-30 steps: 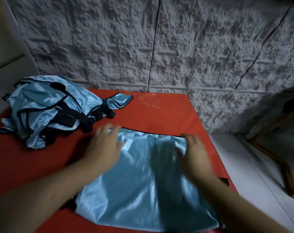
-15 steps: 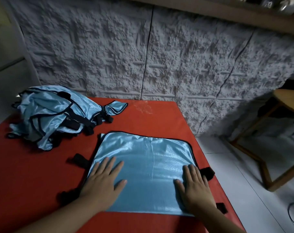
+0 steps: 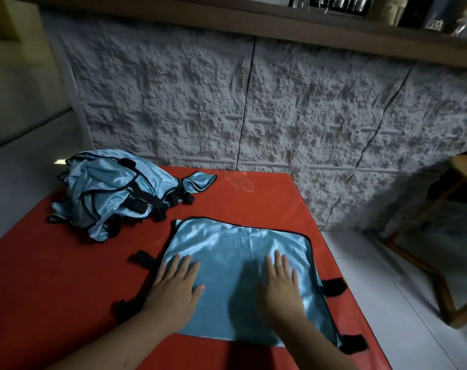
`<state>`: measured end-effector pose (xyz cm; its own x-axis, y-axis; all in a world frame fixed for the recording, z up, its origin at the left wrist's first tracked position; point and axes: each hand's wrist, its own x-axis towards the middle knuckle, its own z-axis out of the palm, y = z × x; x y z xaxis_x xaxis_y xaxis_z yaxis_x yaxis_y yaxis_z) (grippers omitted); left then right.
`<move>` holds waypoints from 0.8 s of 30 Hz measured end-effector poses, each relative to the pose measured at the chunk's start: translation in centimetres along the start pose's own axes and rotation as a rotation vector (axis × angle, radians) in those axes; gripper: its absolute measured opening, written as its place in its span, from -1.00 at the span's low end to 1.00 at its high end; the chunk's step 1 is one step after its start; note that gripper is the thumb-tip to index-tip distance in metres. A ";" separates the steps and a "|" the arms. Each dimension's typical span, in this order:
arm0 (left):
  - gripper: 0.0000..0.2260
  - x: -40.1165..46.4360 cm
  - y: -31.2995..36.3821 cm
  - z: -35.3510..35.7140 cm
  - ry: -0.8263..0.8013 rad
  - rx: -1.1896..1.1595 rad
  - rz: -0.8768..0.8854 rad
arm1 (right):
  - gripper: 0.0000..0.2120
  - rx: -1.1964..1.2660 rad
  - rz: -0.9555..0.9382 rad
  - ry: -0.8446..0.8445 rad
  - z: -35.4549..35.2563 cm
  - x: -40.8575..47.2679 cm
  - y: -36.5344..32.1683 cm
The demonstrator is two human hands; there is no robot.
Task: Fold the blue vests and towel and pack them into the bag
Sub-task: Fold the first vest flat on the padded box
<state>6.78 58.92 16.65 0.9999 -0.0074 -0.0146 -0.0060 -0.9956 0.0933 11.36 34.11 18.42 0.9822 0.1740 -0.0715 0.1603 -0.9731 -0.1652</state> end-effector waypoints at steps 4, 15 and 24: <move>-0.44 -0.1 0.0 0.0 0.045 0.105 -0.033 | -0.31 0.059 -0.143 -0.084 1.0 2.5 -3.5; -0.40 -0.3 -0.9 3.3 0.084 0.104 -0.001 | -0.31 0.080 0.093 0.044 1.7 12.1 4.1; -0.40 -0.5 -0.6 2.0 -0.022 0.080 -0.042 | -0.29 0.191 0.030 0.076 -1.9 5.9 3.0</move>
<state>6.25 59.30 14.65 0.9987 0.0330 -0.0387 0.0335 -0.9994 0.0124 17.84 31.91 19.33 0.9920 0.1264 -0.0058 0.1165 -0.9303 -0.3478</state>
